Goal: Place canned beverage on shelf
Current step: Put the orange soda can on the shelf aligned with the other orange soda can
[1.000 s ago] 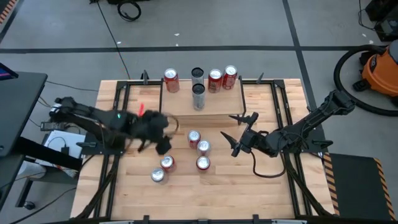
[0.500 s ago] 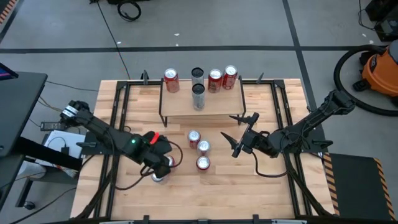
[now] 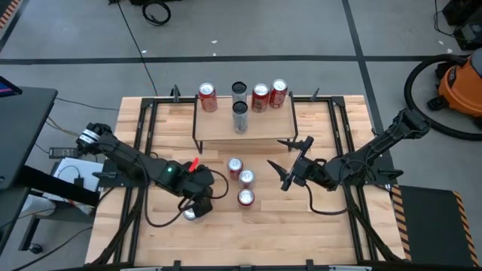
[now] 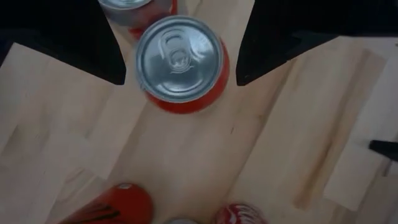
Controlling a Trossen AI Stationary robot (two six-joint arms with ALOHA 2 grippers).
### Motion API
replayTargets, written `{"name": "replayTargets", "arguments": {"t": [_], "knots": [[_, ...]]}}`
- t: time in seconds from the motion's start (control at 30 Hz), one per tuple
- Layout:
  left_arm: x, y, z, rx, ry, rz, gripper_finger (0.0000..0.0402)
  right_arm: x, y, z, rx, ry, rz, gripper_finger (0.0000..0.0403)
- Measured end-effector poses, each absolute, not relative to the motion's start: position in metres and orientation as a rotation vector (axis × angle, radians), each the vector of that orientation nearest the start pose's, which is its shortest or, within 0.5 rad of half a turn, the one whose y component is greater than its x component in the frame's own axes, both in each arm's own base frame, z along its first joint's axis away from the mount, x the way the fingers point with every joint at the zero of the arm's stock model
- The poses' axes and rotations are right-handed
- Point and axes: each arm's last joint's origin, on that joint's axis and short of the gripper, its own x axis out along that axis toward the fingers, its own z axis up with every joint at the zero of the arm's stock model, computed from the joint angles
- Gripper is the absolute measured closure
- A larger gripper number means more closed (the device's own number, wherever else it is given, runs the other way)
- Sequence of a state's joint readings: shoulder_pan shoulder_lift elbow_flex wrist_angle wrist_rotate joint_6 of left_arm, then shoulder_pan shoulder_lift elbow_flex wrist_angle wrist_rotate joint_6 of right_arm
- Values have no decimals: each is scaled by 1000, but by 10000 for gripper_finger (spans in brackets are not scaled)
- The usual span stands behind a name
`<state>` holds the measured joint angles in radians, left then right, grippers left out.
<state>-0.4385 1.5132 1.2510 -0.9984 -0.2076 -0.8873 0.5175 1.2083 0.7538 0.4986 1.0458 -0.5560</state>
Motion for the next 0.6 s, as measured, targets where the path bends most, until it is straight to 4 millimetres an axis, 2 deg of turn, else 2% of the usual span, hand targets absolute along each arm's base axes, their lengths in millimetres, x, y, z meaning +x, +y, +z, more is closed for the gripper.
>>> {"name": "replayTargets", "arguments": {"t": [0.3, 0.6], "knots": [[268, -125, 251, -321, 1246, 330, 84, 234, 105, 301, -506, 104, -509, 55], [269, -129, 249, -300, 1253, 297, 84, 234, 105, 301, -504, 103, -506, 55]]}}
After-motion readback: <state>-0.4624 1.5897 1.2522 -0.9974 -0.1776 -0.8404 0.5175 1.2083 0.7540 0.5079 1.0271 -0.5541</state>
